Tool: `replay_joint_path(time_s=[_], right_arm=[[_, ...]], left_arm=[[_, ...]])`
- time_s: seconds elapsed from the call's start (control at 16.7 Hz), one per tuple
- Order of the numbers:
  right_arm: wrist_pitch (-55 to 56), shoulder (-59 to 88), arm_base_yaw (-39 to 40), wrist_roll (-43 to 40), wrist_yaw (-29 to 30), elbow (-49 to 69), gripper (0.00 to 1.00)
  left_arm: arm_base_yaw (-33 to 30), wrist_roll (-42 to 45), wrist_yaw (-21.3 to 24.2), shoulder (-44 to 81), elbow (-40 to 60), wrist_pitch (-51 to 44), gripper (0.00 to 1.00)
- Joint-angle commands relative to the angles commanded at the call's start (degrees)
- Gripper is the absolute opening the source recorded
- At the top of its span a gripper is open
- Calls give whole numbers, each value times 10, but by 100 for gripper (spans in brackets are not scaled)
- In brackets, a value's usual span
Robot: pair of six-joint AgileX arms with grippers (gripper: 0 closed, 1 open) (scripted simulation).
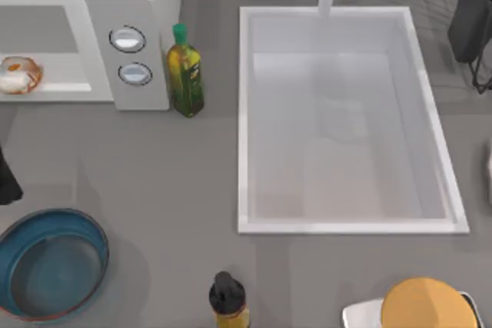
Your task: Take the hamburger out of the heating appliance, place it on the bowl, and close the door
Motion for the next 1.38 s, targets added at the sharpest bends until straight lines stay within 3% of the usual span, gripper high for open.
replay_joint_path(time_s=[0.9,1.14,1.38], right_arm=[[0,0,0,0,0,0,100],[0,0,0,0,0,0,100],[0,0,0,0,0,0,100]], left_arm=[[54,27,67,939,323,458,100],[64,31,79,1111,381,541,100],[69,34,85,1186,408,579,100]])
